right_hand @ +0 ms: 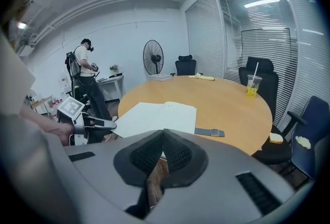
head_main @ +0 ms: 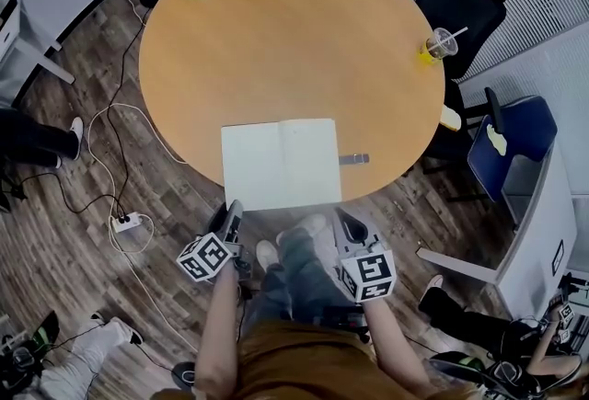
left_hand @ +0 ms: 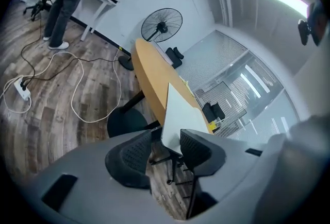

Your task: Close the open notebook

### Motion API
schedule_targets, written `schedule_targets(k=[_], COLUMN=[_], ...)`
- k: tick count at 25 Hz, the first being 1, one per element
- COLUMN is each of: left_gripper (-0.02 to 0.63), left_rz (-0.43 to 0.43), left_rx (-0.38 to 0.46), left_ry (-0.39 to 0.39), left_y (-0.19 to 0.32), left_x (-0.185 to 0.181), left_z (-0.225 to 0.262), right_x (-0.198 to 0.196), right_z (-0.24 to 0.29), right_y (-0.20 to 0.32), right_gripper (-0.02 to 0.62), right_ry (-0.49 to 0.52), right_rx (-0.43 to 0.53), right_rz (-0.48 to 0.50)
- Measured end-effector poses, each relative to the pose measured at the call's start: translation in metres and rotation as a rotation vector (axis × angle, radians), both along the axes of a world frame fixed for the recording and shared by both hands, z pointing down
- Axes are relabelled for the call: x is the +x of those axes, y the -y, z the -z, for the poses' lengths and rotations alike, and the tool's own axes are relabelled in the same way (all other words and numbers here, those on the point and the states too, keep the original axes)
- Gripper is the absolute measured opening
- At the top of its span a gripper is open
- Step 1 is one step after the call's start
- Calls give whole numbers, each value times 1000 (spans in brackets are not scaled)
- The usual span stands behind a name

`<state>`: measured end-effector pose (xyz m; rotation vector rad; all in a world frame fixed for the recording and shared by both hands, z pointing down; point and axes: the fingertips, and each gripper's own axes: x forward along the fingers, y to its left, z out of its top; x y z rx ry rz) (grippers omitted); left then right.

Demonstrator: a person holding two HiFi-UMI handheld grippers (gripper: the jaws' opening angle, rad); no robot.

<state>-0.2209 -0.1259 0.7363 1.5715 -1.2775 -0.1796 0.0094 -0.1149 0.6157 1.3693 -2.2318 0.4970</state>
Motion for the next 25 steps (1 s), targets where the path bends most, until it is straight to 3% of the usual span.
schedule_targets(k=[10, 25], left_gripper=[129, 93], left_rz=[-2, 5], left_rx=[5, 37], left_ry=[-58, -57], left_y=[1, 0], left_x=[5, 2], left_z=[6, 30], right_x=[11, 26], right_z=[11, 39], right_y=[-10, -24], right_gripper=[11, 11], right_ry=[7, 11], right_rx=[27, 92], right_rz=[-34, -77])
